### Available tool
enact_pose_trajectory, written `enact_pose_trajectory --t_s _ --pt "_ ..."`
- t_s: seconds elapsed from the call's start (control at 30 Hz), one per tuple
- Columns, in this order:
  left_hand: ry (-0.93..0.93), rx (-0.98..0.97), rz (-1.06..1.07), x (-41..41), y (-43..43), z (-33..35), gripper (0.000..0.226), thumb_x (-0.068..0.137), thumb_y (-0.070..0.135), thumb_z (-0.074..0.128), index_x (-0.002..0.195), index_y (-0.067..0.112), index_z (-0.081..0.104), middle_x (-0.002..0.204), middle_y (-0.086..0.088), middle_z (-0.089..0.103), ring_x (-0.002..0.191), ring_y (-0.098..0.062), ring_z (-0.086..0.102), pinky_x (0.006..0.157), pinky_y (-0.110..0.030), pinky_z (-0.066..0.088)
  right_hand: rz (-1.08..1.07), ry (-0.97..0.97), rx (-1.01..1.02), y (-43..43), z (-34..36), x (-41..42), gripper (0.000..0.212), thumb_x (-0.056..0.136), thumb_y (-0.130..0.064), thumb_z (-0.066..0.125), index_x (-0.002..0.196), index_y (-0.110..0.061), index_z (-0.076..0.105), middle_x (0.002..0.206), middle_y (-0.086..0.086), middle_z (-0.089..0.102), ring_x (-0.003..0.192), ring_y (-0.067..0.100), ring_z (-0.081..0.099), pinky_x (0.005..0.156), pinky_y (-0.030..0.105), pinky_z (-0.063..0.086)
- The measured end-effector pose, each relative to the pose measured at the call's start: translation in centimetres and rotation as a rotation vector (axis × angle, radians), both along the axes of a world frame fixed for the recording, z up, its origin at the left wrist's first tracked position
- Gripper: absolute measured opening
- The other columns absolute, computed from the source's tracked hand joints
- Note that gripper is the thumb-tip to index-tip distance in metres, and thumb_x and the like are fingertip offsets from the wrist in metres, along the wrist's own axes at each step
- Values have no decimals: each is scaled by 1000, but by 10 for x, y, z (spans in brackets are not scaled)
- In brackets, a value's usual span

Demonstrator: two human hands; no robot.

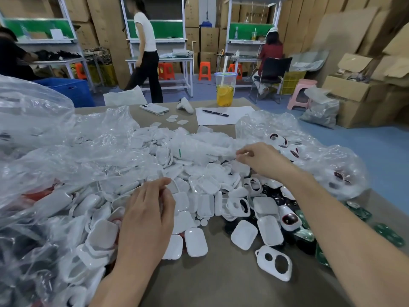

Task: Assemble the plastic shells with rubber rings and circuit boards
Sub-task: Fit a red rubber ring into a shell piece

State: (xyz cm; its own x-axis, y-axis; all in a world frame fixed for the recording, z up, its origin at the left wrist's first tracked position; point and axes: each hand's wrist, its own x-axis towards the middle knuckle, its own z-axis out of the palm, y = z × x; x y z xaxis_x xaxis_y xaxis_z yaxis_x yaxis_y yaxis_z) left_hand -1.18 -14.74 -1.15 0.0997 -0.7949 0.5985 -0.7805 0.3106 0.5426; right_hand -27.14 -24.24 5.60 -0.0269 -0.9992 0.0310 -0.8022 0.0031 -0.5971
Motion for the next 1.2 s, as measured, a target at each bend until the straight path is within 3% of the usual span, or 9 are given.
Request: enact_pose_trajectory --t_s 0.17,0.33,0.57,0.7,0.77,0.87,0.97,1.03,1.2 --pt "4 -3 -4 -1 0 1 18 98 12 54 113 14 63 110 1 68 108 -13 51 88 -31 39 17 81 -10 28 9 -15 25 101 -37 55 123 -29 64 122 -5 65 98 12 60 74 25 43" --pt "10 -3 -6 -1 0 2 18 98 13 54 113 14 63 109 1 68 107 -12 51 86 -27 37 86 381 179 49 4 -13 51 91 -45 68 136 -25 56 131 1 56 117 21 53 88 32 44" --pt "12 10 -9 -1 1 1 18 97 11 54 113 13 63 109 1 69 107 -18 55 91 -32 39 -7 215 18 55 -9 -12 30 90 -36 70 115 -32 54 111 -8 55 101 15 50 73 32 39" --pt "-6 13 -4 -2 1 2 18 97 11 54 112 13 64 109 0 69 106 -22 58 92 -35 41 -73 157 -322 54 -8 -3 15 96 -27 62 111 -30 59 103 -8 54 105 18 50 86 34 41" --pt "-8 18 -6 -2 1 3 18 98 11 54 112 13 64 109 0 69 106 -22 59 92 -34 41 -65 -29 -484 53 -3 12 18 95 -26 63 113 -28 64 97 -11 56 94 9 54 81 21 42" --pt "-1 15 -11 -2 3 4 18 98 12 53 112 12 64 109 0 69 105 -21 59 91 -37 45 11 -535 -464 55 1 46 23 92 -25 67 108 -41 65 72 -21 51 65 -1 49 63 7 41" --pt "31 25 -31 -2 5 6 24 100 22 45 114 16 63 111 4 66 107 -16 55 90 -37 47 65 -1027 -298 57 -3 76 31 92 -15 69 106 -42 68 82 -5 51 78 11 52 88 27 53" --pt "53 30 -39 -2 5 7 28 101 29 39 114 19 62 111 9 64 107 -10 52 91 -33 45 74 -1276 -176 59 -7 85 32 91 -7 69 105 -36 72 85 0 56 88 15 60 104 39 50" --pt "116 12 -30 1 13 17 38 102 44 30 117 27 60 106 24 56 103 6 46 86 -7 32 143 -1625 0 59 -19 87 34 82 -11 72 115 -23 69 84 0 68 107 21 69 104 41 48"
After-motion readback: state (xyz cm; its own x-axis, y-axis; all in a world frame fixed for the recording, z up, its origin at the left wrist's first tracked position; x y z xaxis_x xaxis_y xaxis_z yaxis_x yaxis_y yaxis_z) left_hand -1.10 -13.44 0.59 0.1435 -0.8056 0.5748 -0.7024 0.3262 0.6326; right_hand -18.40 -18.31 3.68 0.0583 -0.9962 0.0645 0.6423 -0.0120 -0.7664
